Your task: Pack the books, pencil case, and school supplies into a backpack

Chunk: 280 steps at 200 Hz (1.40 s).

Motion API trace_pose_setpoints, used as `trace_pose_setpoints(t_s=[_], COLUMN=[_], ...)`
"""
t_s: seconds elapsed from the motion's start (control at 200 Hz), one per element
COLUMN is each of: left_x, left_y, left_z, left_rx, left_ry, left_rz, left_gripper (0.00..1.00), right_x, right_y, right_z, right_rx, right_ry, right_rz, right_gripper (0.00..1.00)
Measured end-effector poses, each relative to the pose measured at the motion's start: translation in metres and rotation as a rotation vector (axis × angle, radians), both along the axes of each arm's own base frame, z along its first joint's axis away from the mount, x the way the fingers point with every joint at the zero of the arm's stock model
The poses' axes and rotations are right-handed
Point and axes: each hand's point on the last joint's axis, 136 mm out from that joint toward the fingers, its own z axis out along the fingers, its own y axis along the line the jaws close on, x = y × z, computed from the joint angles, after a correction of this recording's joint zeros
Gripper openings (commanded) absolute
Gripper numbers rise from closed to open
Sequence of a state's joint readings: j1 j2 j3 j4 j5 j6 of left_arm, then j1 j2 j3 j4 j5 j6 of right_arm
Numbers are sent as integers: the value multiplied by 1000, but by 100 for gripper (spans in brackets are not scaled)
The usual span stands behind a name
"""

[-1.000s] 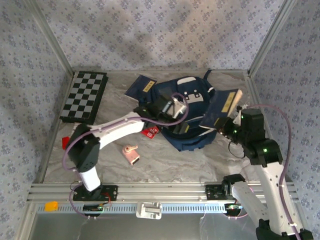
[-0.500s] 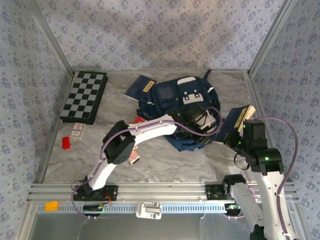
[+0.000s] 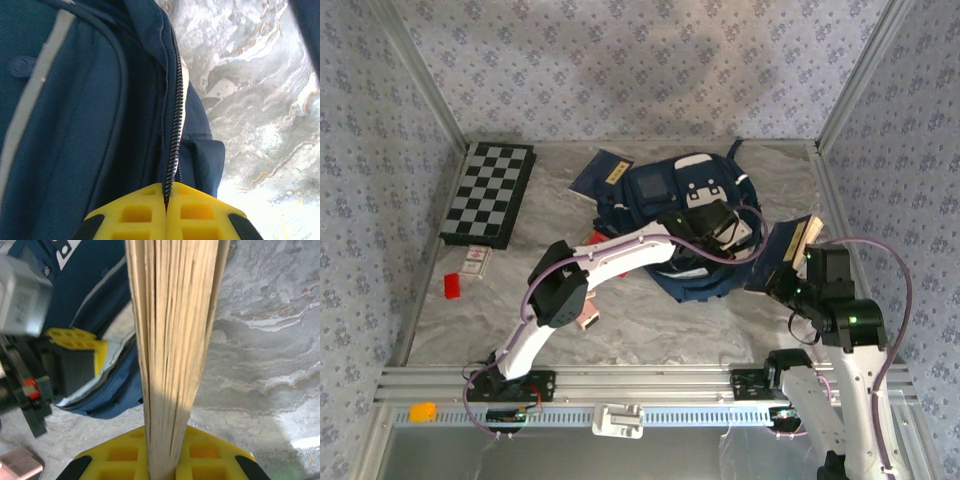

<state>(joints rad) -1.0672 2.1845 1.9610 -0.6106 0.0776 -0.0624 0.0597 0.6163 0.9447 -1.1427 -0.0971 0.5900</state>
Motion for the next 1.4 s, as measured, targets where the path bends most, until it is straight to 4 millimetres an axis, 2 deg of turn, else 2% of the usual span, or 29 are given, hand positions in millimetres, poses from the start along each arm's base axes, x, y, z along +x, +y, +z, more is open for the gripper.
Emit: trace_pose_setpoints(t_s=[0.145, 0.275, 0.385, 0.48, 0.675, 0.825, 0.96, 1.099, 1.144, 1.224, 1.259, 1.314, 1.399], left_x=[15, 31, 42, 48, 51, 51, 53, 55, 55, 56, 57, 57, 57], left_y=[13, 23, 27, 31, 34, 34, 35, 37, 38, 39, 40, 40, 40], left_z=[32, 83, 126, 145, 148, 149, 149, 150, 152, 157, 159, 162, 164], left_rx=[-12, -62, -117, -139, -132, -133, -129, -126, -127, -134, -137, -144, -151], left_ry=[-79, -190, -272, -313, -330, -330, -337, -346, -350, -362, -366, -372, -375], left_rz=[43, 81, 112, 124, 123, 123, 133, 143, 146, 156, 160, 166, 167], left_gripper=[0, 0, 0, 0, 0, 0, 0, 0, 0, 0, 0, 0, 0], right_x=[-9, -13, -10, 0, 38, 75, 105, 138, 148, 166, 173, 178, 175], right_y=[12, 29, 45, 60, 89, 113, 125, 125, 124, 119, 115, 110, 103], right_z=[-2, 0, -1, -10, -35, -48, -70, -89, -93, -96, -97, -98, -100], right_rx=[59, 154, 252, 353, 467, 461, 419, 364, 340, 312, 293, 261, 200], right_ry=[26, 41, 34, 34, 59, 58, 59, 45, 43, 33, 26, 16, 17], right_rz=[44, 85, 120, 138, 197, 271, 285, 278, 279, 282, 281, 278, 273], right_gripper=[0, 0, 0, 0, 0, 0, 1, 14, 22, 30, 37, 49, 53])
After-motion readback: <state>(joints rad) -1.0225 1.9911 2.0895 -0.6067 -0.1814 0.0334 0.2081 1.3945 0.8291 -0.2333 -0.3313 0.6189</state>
